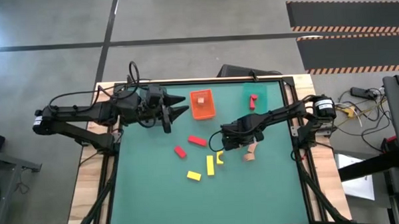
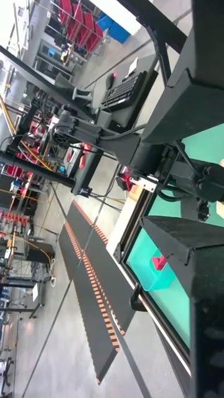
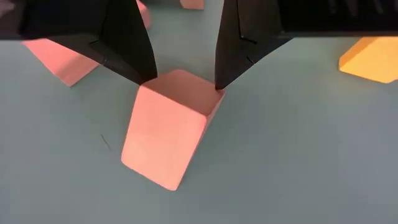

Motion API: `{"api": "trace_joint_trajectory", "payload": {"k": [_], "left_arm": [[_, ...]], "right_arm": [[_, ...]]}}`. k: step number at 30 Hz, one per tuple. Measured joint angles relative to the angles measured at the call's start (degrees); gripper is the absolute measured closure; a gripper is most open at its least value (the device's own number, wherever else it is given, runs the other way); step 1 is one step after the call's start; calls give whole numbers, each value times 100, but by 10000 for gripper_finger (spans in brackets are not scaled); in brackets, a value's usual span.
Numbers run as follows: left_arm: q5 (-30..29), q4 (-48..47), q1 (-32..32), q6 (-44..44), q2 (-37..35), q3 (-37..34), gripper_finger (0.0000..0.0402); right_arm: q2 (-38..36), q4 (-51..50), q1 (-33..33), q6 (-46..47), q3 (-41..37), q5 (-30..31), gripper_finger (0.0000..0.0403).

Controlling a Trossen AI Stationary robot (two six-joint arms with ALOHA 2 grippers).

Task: Sort & place blocks by color
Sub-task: Put the brown block into the orange bin

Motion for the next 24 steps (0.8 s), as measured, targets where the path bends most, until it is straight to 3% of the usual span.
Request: {"api": "trace_joint_trajectory", "payload": {"k": [9,24], "left_arm": [[0,0,2,0,0,0,217],[0,2,68,10,0,0,217]], "right_arm": [[0,-21,-13,-159,37,62,248],[-2,9,-391,-378,60,218,185]]}}
